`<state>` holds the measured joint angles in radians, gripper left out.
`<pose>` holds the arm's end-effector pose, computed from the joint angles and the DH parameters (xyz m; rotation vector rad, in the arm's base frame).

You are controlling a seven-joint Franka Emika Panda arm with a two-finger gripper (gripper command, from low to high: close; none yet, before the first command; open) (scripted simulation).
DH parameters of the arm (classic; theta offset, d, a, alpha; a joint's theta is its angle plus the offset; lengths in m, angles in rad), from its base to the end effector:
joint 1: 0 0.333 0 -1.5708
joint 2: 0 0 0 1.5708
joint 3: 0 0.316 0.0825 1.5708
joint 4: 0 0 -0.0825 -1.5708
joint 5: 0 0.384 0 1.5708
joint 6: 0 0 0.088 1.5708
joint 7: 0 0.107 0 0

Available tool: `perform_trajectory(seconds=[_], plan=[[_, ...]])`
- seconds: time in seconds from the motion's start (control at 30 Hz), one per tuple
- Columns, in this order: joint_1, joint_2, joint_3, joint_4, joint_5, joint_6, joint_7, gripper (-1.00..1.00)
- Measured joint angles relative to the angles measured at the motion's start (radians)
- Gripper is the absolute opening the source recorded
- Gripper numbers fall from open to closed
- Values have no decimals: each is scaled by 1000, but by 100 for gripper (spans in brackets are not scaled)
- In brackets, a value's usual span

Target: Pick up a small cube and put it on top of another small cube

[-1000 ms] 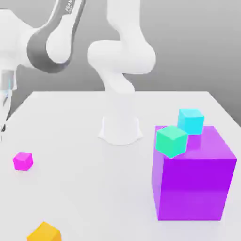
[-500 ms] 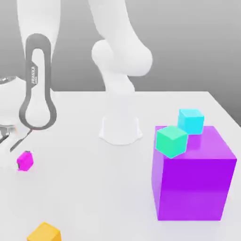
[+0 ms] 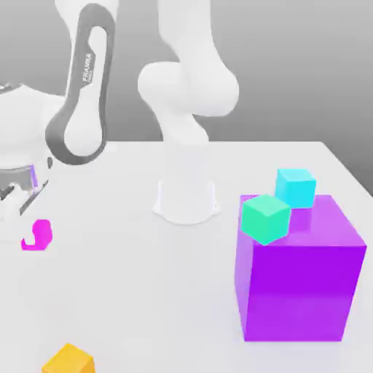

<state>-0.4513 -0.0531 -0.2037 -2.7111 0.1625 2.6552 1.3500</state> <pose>0.3187 -0.2491 0.2434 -1.4584 2.6919 0.0518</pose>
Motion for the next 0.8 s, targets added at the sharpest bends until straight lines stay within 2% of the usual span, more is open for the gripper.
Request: perform_trajectory(seconds=[0.53,0.6,0.67,0.7,0.8], plan=[[573,-545,458,83,53,-607,-155,-100],[636,-566,517,68,59,-613,-166,-100],[652,-546,545,24,70,-550,-170,-100],[655,-533,555,2,74,-514,-171,100],[655,-533,555,2,75,-514,-171,100]])
